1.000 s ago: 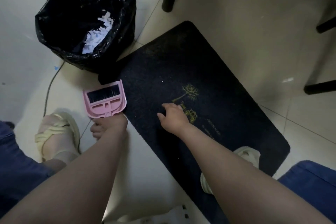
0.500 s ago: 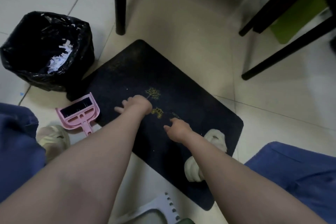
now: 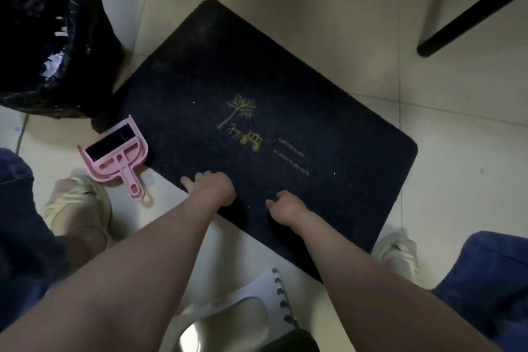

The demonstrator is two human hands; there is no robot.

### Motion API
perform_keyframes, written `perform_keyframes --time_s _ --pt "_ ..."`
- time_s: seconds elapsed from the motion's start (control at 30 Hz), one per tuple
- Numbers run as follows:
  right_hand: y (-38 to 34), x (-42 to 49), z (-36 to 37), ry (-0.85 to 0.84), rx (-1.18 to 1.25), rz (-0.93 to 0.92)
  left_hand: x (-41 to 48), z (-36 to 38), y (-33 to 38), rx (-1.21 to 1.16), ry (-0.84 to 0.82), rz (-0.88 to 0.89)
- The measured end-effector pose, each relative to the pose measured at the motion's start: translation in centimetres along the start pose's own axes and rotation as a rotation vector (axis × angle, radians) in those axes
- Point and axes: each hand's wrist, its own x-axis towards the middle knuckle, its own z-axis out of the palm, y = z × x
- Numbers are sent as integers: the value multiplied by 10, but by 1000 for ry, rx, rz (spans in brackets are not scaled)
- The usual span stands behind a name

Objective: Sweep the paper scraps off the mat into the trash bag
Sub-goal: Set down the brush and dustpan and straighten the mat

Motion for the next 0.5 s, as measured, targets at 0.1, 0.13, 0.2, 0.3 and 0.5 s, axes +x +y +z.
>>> perform_keyframes --time_s 0.1,0.13,0.2,0.3,0.5 --pt "5 14 11 -75 88 70 10 15 -3 -30 37 -32" --pt "6 17 14 -88 82 81 13 19 -2 -46 43 -35" --pt "5 20 16 -96 56 84 16 25 1 -77 76 -16" --pt "4 30 7 -51 24 63 22 22 11 -155 80 15" --pt "12 45 -42 65 162 109 31 3 26 -188 66 61"
